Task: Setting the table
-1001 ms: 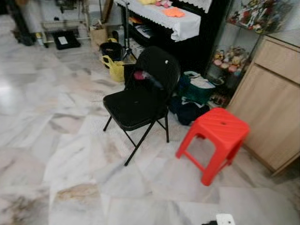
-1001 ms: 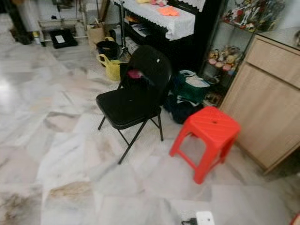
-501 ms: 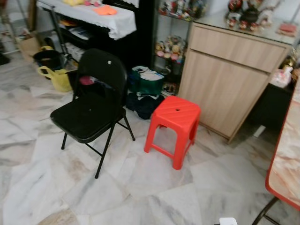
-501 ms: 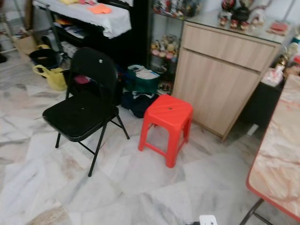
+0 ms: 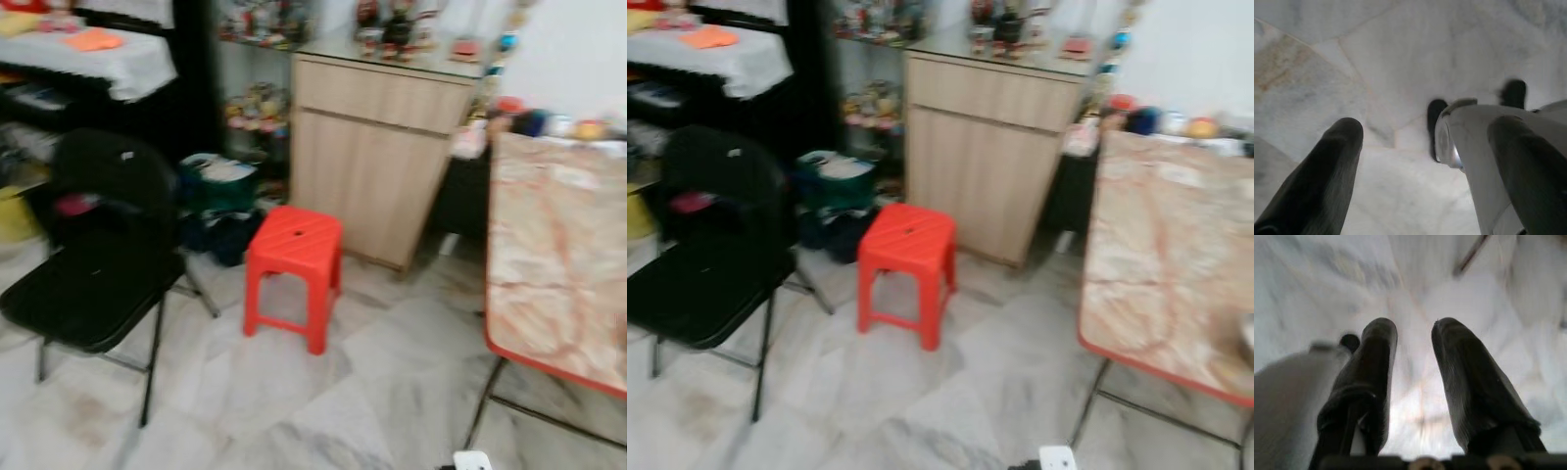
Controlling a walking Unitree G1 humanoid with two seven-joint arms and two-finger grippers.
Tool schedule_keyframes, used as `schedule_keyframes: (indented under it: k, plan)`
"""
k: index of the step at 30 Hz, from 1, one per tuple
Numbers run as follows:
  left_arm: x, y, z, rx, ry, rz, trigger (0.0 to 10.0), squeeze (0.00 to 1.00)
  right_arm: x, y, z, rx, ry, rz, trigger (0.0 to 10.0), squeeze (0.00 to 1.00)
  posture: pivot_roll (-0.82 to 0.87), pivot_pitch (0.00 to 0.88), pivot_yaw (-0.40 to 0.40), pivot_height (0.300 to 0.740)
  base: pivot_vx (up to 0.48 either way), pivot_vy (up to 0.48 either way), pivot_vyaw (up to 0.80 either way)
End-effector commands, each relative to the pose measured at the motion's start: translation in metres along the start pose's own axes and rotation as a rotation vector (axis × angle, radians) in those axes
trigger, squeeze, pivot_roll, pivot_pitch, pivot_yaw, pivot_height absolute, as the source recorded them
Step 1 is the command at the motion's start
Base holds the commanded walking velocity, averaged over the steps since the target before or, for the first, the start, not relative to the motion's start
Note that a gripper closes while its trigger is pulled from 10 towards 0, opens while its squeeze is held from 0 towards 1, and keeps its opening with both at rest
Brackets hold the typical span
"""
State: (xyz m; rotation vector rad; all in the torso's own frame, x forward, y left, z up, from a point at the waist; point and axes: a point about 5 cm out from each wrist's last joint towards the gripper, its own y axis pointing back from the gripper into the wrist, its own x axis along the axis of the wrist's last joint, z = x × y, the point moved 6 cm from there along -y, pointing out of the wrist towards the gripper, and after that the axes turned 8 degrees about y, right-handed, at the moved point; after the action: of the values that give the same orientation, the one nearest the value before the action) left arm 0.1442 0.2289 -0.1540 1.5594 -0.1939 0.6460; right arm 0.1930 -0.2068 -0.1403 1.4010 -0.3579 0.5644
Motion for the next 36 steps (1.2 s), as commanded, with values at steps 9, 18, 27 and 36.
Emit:
schedule_keyframes:
  k: [9,18,27,36]
  plan:
    - [0.054,-0.006,0.008,-0.085,-0.059,0.117,10.0,0.0,-0.003,-0.001,-0.024,0.071,-0.2,-0.046,10.0,0.0,0.05,0.022,0.038,0.74,0.0,0.0,-0.8]
    - [0.058,-0.006,0.008,-0.085,-0.068,0.125,10.0,0.0,0.001,-0.002,-0.02,0.064,-0.244,-0.027,10.0,0.0,0.05,0.064,0.032,0.74,0.0,0.0,-0.62]
    - [0.059,-0.007,0.011,-0.092,-0.081,0.118,10.0,0.0,0.005,-0.002,-0.013,0.036,-0.284,-0.012,10.0,0.0,0.05,0.081,0.024,0.74,0.0,-0.072,-0.15]
    - [0.059,-0.007,0.013,-0.1,-0.084,0.119,10.0,0.0,0.018,-0.005,-0.019,0.046,-0.271,0.015,10.0,0.0,0.05,0.079,0.019,0.74,0.0,-0.362,-0.44]
